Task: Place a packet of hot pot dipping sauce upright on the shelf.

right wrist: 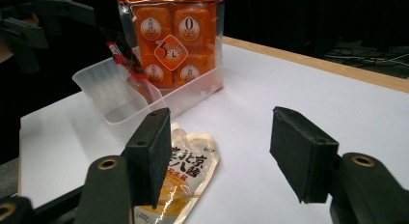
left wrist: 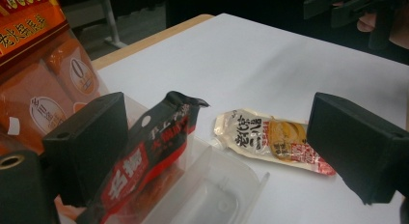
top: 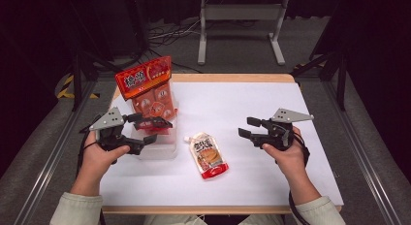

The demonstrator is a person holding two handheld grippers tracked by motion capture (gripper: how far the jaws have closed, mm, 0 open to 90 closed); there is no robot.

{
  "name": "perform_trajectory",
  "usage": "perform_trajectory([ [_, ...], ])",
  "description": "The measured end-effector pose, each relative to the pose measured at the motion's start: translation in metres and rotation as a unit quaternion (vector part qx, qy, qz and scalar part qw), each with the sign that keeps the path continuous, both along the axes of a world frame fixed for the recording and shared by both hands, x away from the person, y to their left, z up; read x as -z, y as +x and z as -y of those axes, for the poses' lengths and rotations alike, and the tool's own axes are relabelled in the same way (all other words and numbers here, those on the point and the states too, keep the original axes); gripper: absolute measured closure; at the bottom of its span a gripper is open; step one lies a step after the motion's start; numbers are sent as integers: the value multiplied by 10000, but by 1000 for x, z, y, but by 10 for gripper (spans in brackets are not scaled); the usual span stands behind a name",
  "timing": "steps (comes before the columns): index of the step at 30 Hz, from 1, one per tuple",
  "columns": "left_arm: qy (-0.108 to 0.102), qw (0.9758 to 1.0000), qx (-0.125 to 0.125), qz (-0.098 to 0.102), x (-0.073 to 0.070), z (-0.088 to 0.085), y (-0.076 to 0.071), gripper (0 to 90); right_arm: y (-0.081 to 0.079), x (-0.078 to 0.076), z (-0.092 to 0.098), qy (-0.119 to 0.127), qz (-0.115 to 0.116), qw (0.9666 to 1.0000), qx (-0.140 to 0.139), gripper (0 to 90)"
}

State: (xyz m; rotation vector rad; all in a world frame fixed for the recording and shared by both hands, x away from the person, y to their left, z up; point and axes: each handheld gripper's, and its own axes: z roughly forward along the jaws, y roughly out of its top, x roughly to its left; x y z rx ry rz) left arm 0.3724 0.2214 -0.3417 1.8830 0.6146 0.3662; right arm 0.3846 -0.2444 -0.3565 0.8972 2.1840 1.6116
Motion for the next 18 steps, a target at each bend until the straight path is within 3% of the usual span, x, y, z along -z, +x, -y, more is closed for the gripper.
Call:
perform_trajectory([
  [1, 0, 10000, 0, 0, 0, 0, 0, 83, 0, 0, 0, 0, 0, 10000, 0, 406],
  [5, 13, 9987, -483, -145, 2, -2, -16, 111, 7, 2, -6, 53, -145, 9997, -163, 393],
  [7, 13, 9987, -483, -145, 2, -2, -16, 116, 8, 2, -7, 50, -159, 9997, -189, 388],
  [11, -125, 9988, -414, -238, 5, -4, -30, 131, 16, 6, -17, 21, -236, 9993, -299, 381],
  [18, -40, 9987, -415, -296, 9, -6, -47, 136, 29, 15, -36, -156, -370, 9982, -443, 389],
])
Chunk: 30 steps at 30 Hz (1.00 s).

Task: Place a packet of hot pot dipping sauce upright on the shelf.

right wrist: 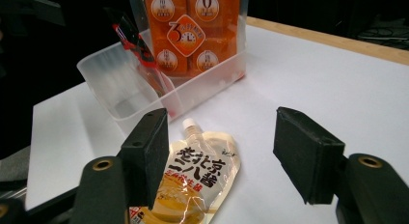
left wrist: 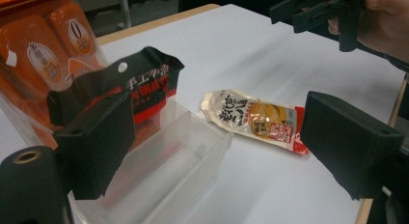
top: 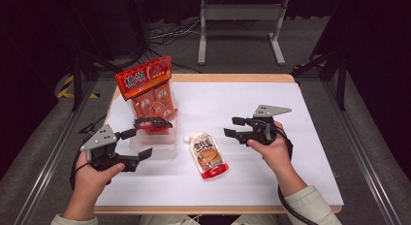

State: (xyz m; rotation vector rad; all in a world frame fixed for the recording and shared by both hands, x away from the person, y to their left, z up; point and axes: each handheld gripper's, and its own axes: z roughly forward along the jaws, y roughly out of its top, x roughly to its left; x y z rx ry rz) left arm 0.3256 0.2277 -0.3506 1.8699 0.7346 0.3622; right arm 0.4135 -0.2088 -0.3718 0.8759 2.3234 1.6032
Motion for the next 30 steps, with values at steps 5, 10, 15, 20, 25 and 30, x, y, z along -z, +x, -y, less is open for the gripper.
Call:
perform_trajectory([
  [5, 9, 9999, -80, -97, 6, -2, -8, 150, 8, 8, -11, -91, -121, 9998, -85, 417],
  [10, 18, 9997, -234, -74, 9, -7, -13, 136, 17, 18, -21, -195, -239, 9994, -162, 422],
  [15, 6, 9993, -364, -46, 10, -12, -15, 127, 22, 27, -31, -356, -343, 9985, -224, 396],
  [20, -242, 9983, -527, 26, 9, -17, -16, 127, 26, 36, -38, -418, -397, 9980, -242, 376],
  [25, -229, 9973, -693, 98, 6, -22, -17, 121, 30, 46, -45, -507, -449, 9974, -243, 359],
  [30, -186, 9965, -806, 106, 6, -27, -15, 121, 32, 54, -50, -623, -520, 9963, -282, 354],
])
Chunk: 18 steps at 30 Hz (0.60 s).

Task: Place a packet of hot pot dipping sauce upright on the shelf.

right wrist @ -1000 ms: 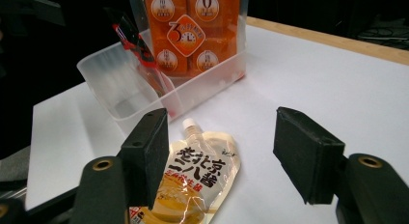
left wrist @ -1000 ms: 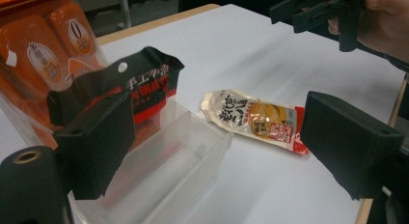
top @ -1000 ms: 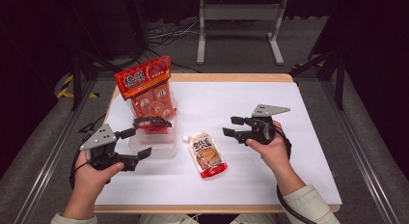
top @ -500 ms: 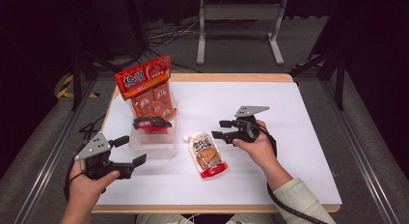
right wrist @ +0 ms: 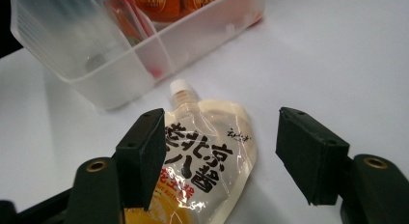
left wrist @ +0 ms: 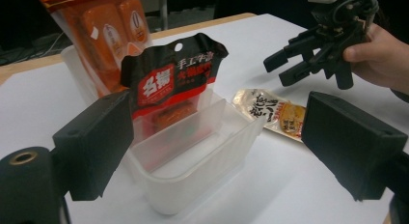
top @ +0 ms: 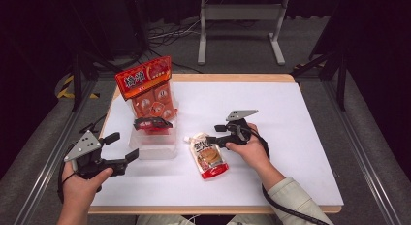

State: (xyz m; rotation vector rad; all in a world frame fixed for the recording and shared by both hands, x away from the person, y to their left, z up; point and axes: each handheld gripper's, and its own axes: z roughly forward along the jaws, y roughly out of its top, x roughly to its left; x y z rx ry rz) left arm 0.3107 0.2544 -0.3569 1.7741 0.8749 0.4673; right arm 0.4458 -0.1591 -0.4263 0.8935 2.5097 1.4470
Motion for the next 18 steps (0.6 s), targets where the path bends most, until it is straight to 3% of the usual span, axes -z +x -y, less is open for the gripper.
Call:
perform_trajectory([
  [12, 60, 9998, -15, -172, 4, -3, 4, 99, 6, 16, -11, -249, -256, 9993, -132, 331],
  [18, 65, 9998, -29, -196, 6, -3, 5, 96, 8, 23, -14, -253, -385, 9988, -148, 337],
])
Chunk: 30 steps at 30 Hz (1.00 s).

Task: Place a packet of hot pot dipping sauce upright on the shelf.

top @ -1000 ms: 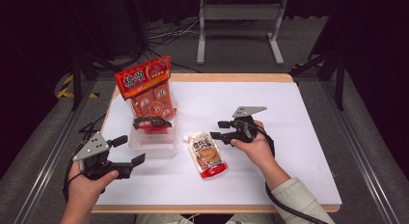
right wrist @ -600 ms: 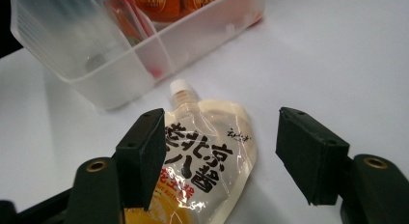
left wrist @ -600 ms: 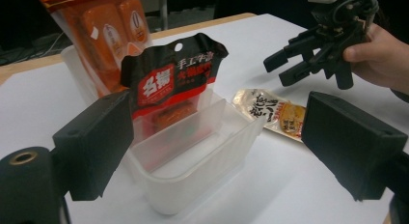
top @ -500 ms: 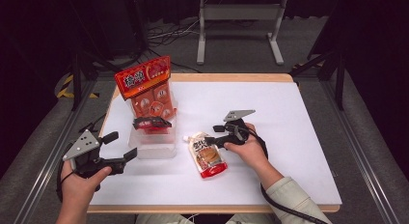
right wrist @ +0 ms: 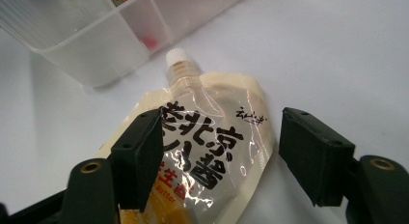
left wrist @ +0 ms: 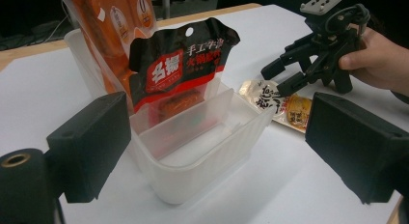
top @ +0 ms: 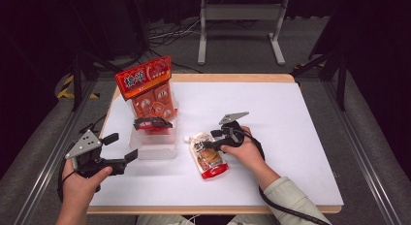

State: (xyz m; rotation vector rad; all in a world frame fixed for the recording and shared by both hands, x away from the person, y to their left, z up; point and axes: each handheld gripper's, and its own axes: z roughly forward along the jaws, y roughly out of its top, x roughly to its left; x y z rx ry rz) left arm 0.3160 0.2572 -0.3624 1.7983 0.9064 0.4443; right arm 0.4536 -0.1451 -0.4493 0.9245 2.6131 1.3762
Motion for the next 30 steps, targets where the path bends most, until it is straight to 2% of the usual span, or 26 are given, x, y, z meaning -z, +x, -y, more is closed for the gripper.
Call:
perform_trajectory([
  [6, -1, 10000, -36, 7, 1, 1, 1, 98, 0, 2, -3, -69, 30, 10000, -43, 371],
  [9, 32, 10000, -27, 15, 1, 1, 1, 98, -1, 2, -4, -113, 74, 9998, -124, 442],
  [12, 28, 10000, -9, 15, 1, 2, 1, 98, -4, 2, -6, -311, 280, 9990, -135, 545],
  [15, 50, 10000, -10, 9, 2, 2, 2, 100, -6, 1, -6, -509, 489, 9974, -108, 681],
  [16, 57, 10000, -12, 16, 2, 2, 3, 100, -7, 1, -7, -583, 580, 9965, -140, 752],
  [18, 50, 10000, -7, 13, 2, 2, 3, 100, -9, 0, -8, -680, 603, 9957, -201, 853],
  [24, 49, 10000, 13, 16, 3, 2, 4, 103, -16, -5, -14, -1059, 899, 9898, -316, 888],
  [30, 48, 10000, 32, -14, 4, 3, 4, 103, -16, -7, -12, -973, 871, 9911, -255, 893],
])
